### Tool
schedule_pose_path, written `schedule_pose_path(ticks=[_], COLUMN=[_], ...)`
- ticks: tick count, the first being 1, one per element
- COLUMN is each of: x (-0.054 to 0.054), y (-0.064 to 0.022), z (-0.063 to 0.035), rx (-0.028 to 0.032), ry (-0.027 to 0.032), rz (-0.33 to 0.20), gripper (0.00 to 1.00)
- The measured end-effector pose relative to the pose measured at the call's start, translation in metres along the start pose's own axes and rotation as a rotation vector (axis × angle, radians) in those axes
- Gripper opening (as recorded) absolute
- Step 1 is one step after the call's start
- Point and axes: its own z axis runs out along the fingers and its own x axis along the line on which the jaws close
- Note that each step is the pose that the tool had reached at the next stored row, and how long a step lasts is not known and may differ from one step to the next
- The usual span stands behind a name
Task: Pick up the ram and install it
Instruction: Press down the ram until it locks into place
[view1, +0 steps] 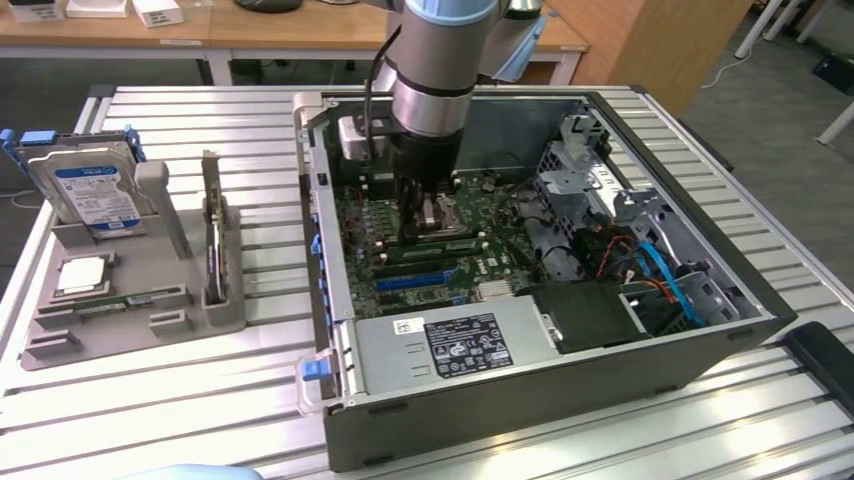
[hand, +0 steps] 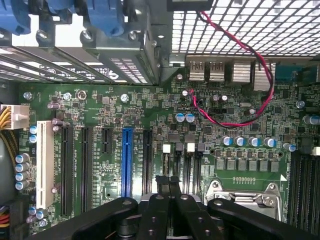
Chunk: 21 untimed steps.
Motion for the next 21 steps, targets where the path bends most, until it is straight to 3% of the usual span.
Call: schedule_pose_path(ticks=[21], x=[0.0007], y=[-0.0001], z=[0.0023], rx=[-0.0017], ry=[-0.0014], rz=[0.029], gripper=[0.1])
